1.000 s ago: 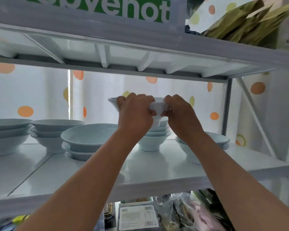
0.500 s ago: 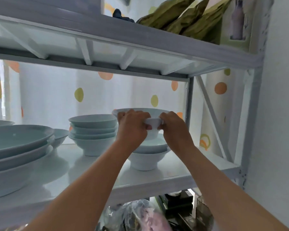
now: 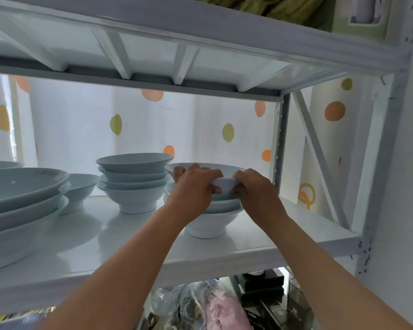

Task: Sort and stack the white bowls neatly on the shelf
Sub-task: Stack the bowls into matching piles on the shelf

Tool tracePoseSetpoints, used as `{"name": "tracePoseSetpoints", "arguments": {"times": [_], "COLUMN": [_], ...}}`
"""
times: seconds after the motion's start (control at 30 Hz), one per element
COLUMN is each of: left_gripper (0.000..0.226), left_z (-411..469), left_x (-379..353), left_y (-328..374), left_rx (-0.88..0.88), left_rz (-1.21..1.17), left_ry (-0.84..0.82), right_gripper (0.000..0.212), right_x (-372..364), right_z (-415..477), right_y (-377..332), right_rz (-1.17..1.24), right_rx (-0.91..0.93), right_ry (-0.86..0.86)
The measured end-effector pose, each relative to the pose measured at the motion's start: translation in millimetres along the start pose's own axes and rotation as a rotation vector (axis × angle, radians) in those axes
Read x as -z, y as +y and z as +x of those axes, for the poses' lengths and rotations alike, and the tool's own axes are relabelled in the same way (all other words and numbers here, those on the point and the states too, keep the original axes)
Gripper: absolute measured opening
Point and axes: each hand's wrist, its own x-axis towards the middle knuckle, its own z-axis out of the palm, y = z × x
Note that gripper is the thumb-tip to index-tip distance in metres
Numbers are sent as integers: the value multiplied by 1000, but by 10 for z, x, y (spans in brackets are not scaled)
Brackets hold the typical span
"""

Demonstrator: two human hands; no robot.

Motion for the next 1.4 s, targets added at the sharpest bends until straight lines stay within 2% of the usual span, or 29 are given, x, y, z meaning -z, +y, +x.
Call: {"name": "tracePoseSetpoints", "arguments": {"times": [0.1,0.23,0.4,0.57,0.67,0.73,0.83,0.93,1.13,1.4], "left_gripper": [19,18,19,26,29,35,37,41,39,34], "left_z": [-26,-93,-160,-196,-192,-206,-242,-287,-705,-1747], "left_x": [47,96,124,183,205,236,316,475,1218,2575], "left_y": [-17,12,-14,-3,12,42,44,-99,-712,-1707], "left_rx": [-36,-72,-142,-127,-120,-122,-102,-56,98,259], "left_rz": [14,28,43,72,129,169,214,355,514,718], "left_ry": [-91,-115,-115,-175,-204,-222,-132,111,264,279], "right_gripper": [12,32,22,16,8,14,26,30,29,27], "right_x": [-24,-28,-66,-161,-108,-64,-79,-142,-437,-875], "right_z": [-39,-65,-105,-137,-158,-137,-57,30,123,141], "right_y": [30,40,-68,-118,-161,-176,-245,-443,-1345,-3424], "right_rz": [-13,-22,-53,-79,-234,-270,-221,-153,48,389], "right_rx": [44,67,43,-8,46,57,59,98,211,338], "right_ry": [17,40,72,156,281,306,323,344,380,347]}}
